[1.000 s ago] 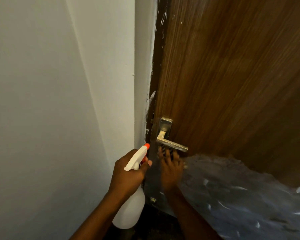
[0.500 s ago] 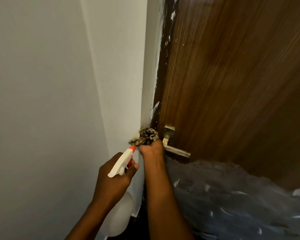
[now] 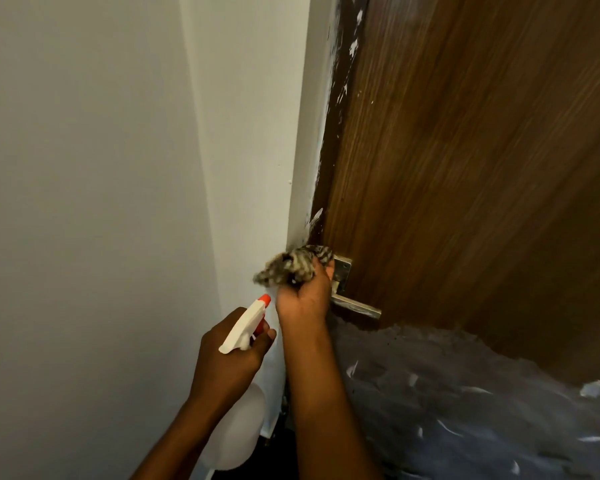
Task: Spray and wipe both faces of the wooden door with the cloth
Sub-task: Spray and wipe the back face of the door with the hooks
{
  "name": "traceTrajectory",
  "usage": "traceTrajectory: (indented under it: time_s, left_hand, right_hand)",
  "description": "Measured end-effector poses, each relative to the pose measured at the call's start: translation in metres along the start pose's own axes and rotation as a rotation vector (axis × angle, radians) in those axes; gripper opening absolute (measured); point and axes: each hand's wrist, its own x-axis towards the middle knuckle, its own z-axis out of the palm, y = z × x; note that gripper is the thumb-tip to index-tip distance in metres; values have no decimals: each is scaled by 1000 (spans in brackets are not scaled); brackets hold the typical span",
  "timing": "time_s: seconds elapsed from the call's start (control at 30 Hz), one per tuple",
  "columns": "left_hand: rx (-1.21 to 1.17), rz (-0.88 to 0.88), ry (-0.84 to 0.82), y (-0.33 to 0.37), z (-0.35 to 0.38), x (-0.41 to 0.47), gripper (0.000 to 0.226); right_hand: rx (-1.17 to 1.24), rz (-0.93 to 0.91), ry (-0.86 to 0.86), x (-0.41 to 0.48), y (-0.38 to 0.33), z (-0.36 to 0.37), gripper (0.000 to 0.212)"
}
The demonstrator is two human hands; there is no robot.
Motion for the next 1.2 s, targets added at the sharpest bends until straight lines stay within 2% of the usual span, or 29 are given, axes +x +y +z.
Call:
traceTrajectory:
  time_s: [0.1,0.17,0.2,0.23,0.27,0.3,0.37,0.4,0.43,0.53,0.6,0.63,0.7,0.8,0.93,1.03,1.13,1.2]
  left_hand:
    - [29,-10,-16,-14,6,7,25]
    - [24,-48,-62,-18,15,9,29]
    - [21,-72,-92,-21,21,10,32]
    - [10,-86,-112,-24,27,10,33]
    - [7,-108,-125,-25,33,11,35]
    - [2,-130,-132,-26,39,13,37]
    - [-13,-190,-147,-26,49,16,45]
    - [-21,-211,-155,-26,53,18,49]
    - [-29,-228,-163,-26,57,19,52]
    - [-6,-248,-207,-30,68,16,53]
    - [-6,-263,-220,-31,76,11,54]
    - [-11,-273,-223,-31,78,9,55]
    - [0,-284,-234,-30,80,9,55]
    - [5,-278,-220,-27,77,15,54]
    - [-22,-274,-208,-29,70,13,53]
    - [-39,-259,-215,-30,68,10,51]
    - [-14,-274,-193,-27,67,17,53]
    - [-9,-288,-171,-26,68,19,55]
  right_hand:
    - [91,76,-32,-18,-18,-24,35]
    - [59,31,39,-28,-47,-54,26]
    - [28,-13,36,-28,-63,-71,26]
    - [-9,-61,-22,-29,-79,-85,38]
    - [-173,-137,-40,-25,-94,-98,55]
    - [-438,-259,-52,-21,-107,-105,68]
    - [-1276,-625,-67,-5,-128,-110,83]
    - [-1616,-813,-93,5,-137,-106,85]
    - [-1840,-961,-178,14,-144,-98,82]
    - [-2343,-1483,-658,42,-151,-75,47]
    - [-2593,-1684,-903,60,-147,-75,44]
    - [-2655,-1710,-968,67,-141,-75,47]
    - [-2786,-1637,-1045,68,-124,-71,47]
    - [-2951,-1561,-1066,68,-111,-59,44]
    - [-2771,-1802,-1197,71,-158,-73,32]
    - [-2688,-1842,-1163,69,-171,-81,41]
    - [-2680,-1588,-1020,78,-126,-55,64]
    - [-2643,-1412,-935,78,-100,-41,68]
